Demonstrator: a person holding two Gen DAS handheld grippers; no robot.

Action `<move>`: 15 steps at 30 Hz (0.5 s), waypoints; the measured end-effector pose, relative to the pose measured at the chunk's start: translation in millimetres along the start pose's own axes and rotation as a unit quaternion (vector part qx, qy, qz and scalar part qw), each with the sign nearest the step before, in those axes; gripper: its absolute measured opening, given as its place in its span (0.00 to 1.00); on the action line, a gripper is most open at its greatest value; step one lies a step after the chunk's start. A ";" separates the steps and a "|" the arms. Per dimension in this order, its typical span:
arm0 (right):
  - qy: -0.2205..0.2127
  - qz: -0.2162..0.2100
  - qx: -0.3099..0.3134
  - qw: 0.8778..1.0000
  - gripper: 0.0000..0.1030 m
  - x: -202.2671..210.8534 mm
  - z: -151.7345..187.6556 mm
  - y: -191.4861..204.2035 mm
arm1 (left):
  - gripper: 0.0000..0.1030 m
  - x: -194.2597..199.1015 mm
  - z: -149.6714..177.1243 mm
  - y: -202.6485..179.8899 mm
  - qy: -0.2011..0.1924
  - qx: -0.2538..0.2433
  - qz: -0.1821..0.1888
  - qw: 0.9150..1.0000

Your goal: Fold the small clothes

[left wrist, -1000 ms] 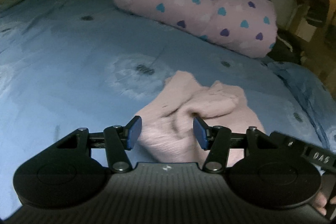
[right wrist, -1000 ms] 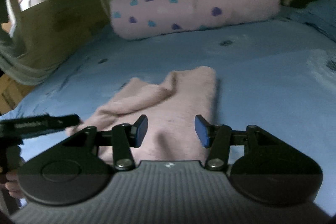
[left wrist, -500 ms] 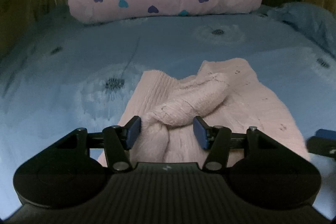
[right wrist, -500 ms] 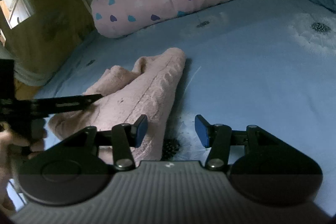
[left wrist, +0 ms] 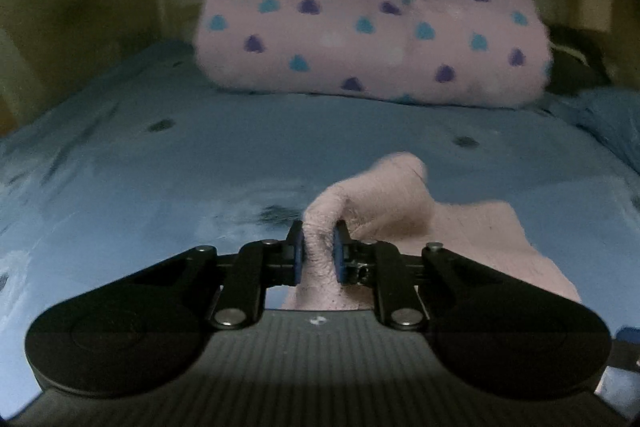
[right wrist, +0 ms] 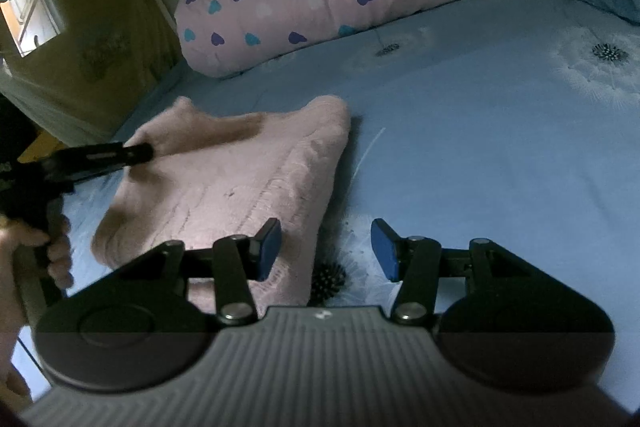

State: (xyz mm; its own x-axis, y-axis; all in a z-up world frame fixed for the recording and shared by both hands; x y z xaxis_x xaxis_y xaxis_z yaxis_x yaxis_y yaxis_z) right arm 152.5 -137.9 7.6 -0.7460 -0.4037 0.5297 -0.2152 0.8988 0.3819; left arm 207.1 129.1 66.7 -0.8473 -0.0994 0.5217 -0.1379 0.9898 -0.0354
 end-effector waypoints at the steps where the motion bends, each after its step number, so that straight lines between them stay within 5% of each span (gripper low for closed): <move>1: 0.001 0.001 0.002 1.000 0.52 -0.4 0.6 0.0 | 0.17 -3.4 2.3 10.0 0.007 0.013 -0.007 1.000; 5: 0.006 0.006 0.007 1.000 0.52 -3.1 3.2 2.1 | 0.17 -15.1 23.1 39.6 0.045 0.048 -0.034 0.997; 10: -0.002 0.001 -0.012 1.000 0.52 -4.8 -0.9 0.6 | 0.19 -7.4 40.2 51.6 0.082 0.119 0.035 0.989; 15: -0.013 -0.026 -0.061 0.998 0.78 -6.0 -9.5 3.7 | 0.61 17.7 49.3 37.7 0.098 0.169 0.093 0.976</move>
State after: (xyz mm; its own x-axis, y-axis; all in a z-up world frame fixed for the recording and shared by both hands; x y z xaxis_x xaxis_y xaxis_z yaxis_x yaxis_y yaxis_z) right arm 162.1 -133.8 13.0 -0.7525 -0.4436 0.4868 -0.1774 0.8484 0.4988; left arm 161.7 159.6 32.6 -0.7643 0.1332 0.6310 -0.1801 0.8954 -0.4072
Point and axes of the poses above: each gripper's, at about its wrist camera, not at the fingertips, and x roughly against the way its jaws point, y to its left, z to its underside, the point moved 10 cm from there along -x, roughly the way its jaws point, and after that the axes turned 4 degrees about x, right-handed, at the moved point
